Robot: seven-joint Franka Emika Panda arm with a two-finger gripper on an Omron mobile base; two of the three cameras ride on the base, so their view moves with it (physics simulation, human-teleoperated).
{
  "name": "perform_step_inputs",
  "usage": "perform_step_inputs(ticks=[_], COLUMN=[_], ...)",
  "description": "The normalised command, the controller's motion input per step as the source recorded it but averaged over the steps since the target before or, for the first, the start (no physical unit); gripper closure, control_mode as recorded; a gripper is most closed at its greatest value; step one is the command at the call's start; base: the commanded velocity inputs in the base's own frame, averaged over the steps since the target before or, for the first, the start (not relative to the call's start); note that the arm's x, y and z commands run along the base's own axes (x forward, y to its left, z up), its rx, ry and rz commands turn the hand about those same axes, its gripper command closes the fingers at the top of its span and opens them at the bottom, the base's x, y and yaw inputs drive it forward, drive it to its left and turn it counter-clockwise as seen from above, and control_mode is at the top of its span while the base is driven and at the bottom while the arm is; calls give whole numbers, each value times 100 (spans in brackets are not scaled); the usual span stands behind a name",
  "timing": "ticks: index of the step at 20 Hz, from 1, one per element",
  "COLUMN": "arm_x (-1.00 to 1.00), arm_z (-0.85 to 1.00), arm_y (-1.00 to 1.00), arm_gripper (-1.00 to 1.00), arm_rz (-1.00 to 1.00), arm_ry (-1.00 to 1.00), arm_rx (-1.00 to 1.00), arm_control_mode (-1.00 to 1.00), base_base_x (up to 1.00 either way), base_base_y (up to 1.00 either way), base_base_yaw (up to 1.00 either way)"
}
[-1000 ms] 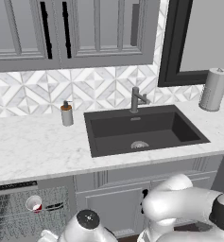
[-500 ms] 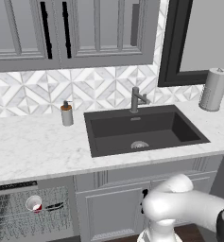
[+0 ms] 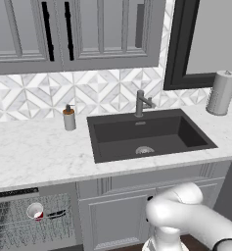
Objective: Pick up the cup and bowl from the counter, place them in the dishwasher, and close the dishwasher door.
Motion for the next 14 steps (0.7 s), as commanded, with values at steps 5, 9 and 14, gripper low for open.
perform_step_inputs(ticks=[5, 9, 14], arm_x=[-2, 8, 27], arm_z=[-64, -81, -56], arm_y=[-3, 0, 0], arm_gripper=[-100, -100, -100], arm_rz=[0, 0, 0], arm_ry=[-19, -23, -45], arm_rx=[-12, -8, -2], arm_control_mode=[-100, -100, -100], base_base_x=[0, 0, 0], base_base_y=[0, 0, 0], base_base_yaw=[0, 0, 0])
